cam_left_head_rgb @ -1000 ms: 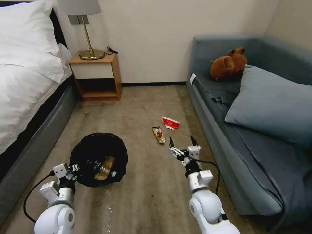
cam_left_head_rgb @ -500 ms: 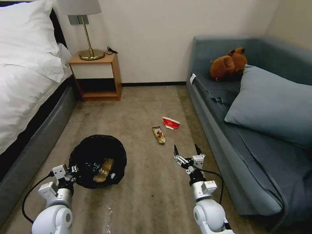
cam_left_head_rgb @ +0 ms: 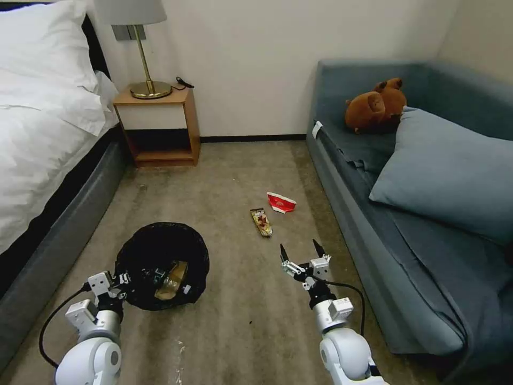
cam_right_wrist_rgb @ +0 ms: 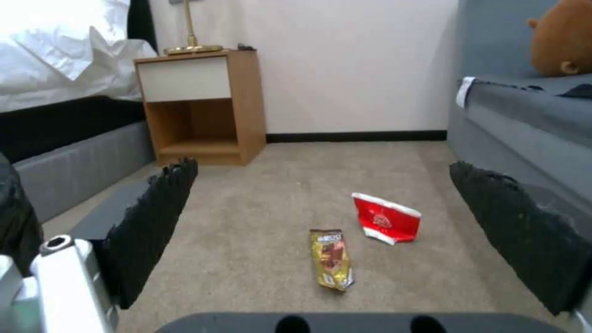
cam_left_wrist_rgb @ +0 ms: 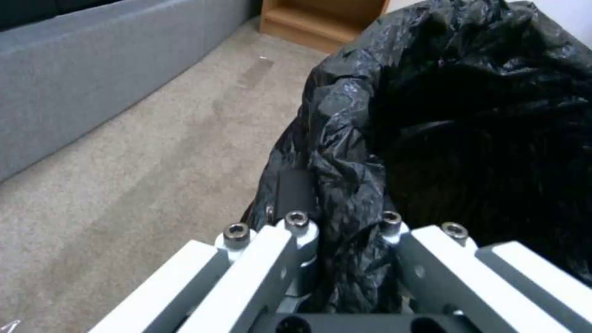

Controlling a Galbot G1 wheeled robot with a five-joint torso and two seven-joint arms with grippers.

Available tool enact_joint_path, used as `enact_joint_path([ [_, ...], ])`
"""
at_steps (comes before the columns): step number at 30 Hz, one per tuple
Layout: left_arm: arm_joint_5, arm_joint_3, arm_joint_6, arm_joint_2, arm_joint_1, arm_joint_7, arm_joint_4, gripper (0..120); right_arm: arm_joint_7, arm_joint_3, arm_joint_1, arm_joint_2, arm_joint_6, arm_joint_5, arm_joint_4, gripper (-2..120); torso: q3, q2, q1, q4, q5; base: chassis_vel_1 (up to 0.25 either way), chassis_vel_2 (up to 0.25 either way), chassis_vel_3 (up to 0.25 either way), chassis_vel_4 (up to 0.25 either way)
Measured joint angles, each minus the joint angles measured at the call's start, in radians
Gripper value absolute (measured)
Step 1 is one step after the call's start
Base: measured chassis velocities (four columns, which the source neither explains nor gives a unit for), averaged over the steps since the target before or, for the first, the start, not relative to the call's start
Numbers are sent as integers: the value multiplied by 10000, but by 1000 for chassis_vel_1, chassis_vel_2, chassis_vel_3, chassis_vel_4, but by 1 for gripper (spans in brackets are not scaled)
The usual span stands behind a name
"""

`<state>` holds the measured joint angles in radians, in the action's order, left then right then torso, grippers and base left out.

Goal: Pick up the trash bin, then pick up the garbage on the floor and place it into the trash bin.

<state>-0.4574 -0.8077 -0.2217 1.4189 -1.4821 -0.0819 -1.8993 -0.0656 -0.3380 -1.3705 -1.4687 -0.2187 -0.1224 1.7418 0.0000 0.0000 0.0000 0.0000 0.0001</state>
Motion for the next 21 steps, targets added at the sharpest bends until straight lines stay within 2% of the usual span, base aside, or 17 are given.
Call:
enact_joint_path([
  [21, 57, -56, 65, 246, -27, -64, -73, 3, -301, 39, 172, 123, -242, -224, -222, 100, 0, 0, 0, 0, -1, 0, 0, 0, 0],
])
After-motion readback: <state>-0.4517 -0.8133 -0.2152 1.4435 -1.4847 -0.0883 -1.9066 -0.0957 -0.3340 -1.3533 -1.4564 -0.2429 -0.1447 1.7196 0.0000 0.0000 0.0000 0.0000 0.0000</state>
